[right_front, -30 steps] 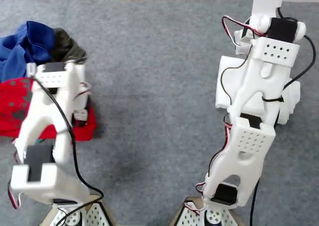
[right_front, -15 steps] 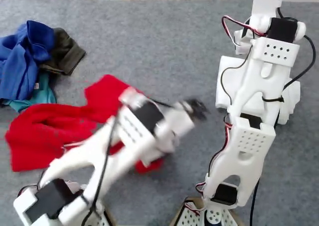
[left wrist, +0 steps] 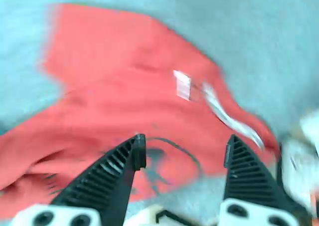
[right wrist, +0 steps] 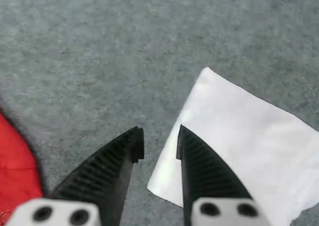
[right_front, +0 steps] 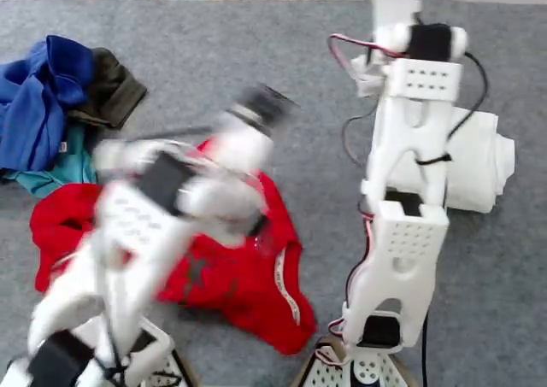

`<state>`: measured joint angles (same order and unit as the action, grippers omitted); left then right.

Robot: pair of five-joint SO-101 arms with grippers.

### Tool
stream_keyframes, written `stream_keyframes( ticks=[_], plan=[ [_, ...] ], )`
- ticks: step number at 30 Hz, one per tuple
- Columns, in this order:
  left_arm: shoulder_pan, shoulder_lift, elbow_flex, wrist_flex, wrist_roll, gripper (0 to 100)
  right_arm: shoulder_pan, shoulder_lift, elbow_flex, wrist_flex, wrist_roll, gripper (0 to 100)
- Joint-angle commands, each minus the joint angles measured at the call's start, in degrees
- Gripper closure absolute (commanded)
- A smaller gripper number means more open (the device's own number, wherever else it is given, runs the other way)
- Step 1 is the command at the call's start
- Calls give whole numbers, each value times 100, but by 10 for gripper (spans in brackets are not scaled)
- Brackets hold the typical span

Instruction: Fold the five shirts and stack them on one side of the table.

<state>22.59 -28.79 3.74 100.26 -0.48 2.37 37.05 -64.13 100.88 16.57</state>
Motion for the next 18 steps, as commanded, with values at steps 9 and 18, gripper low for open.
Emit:
stream_keyframes(
  ticks=[9, 18],
  plan=[
    [-5587, 510, 1349, -1204, 79, 729, -2048, 673, 277, -9, -765, 874],
    [-6053, 2734, 2255, -2541, -97, 803, -2927, 1481, 330, 9, -826, 876]
  ],
)
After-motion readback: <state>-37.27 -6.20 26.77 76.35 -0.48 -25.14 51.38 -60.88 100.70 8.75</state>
